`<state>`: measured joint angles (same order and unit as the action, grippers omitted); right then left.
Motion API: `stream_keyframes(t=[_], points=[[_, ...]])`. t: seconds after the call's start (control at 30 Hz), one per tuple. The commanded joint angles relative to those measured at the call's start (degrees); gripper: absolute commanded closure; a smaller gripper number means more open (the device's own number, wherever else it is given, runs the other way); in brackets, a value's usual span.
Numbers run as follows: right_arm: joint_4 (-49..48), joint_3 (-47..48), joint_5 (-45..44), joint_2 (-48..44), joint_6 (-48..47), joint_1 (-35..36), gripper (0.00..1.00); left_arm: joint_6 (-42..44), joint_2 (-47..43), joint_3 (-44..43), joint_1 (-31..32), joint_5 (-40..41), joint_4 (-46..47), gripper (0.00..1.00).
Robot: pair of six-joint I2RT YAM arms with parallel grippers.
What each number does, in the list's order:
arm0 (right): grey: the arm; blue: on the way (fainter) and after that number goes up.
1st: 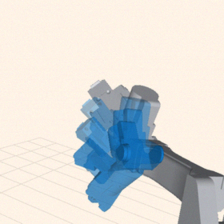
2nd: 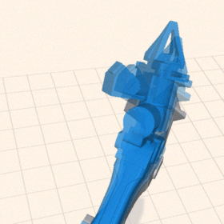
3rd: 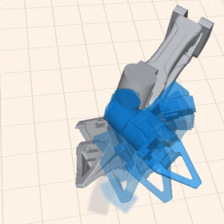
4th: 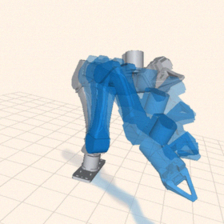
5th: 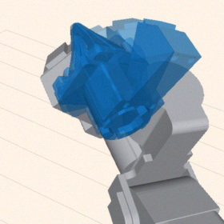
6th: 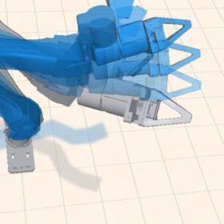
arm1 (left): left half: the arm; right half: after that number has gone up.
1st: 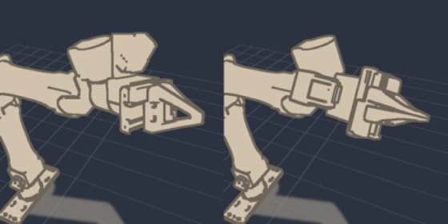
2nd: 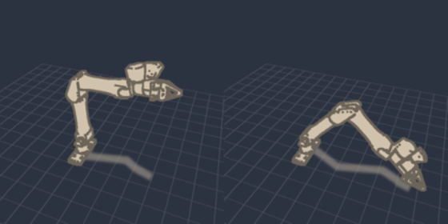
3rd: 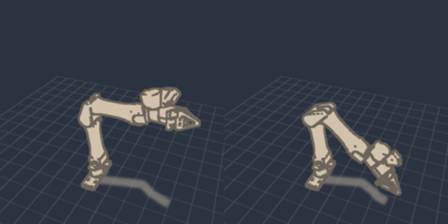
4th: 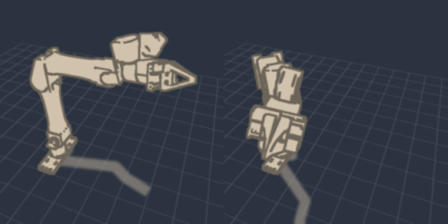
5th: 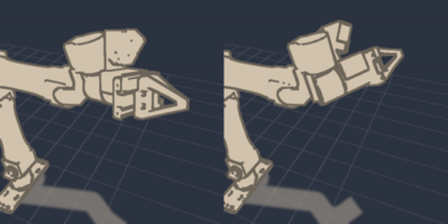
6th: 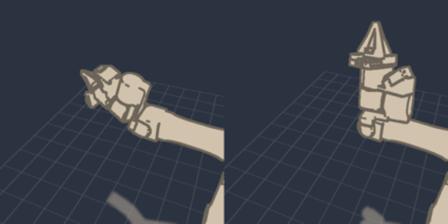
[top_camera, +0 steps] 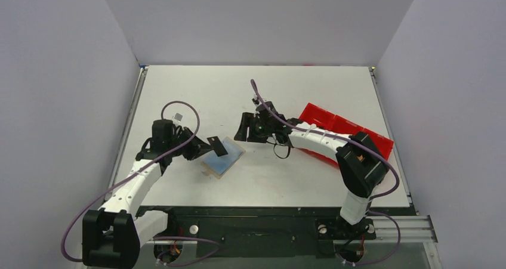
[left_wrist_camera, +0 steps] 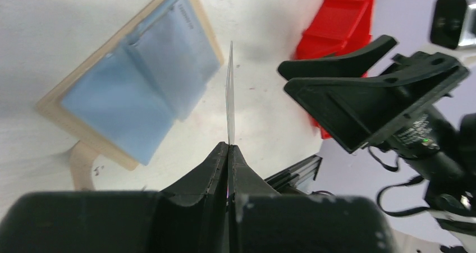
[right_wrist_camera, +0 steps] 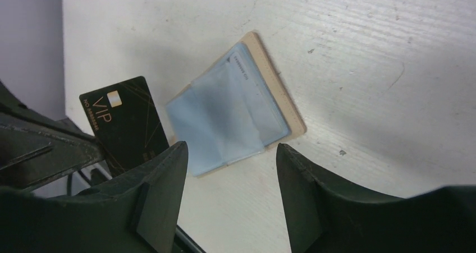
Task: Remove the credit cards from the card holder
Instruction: Place the credit card in the storage box.
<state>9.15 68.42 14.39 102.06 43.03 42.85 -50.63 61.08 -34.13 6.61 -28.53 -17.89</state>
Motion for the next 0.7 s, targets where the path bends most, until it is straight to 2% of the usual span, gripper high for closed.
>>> stream_keyframes(t=[0.0,0.27,0.4,0.67], points=[[-15.10,-3.38,7.89,-5.63,4.78,-1.21,0.44,-4.27,-1.22,-2.78,-0.73,-6.56,10.93,1.00],[-32.75,-10.01,15.94,-8.49,15.11,-4.74,0.44,-11.86,1.15,-2.83,-0.93,-13.10,25.82,1.00],[-37.15,-11.67,18.19,-8.46,18.23,-5.35,0.44,-14.74,2.22,-2.31,-0.99,-15.04,30.85,1.00],[-42.44,-12.13,20.32,-7.70,22.38,-5.30,0.48,-16.97,4.40,-1.83,-0.99,-17.04,34.94,1.00]])
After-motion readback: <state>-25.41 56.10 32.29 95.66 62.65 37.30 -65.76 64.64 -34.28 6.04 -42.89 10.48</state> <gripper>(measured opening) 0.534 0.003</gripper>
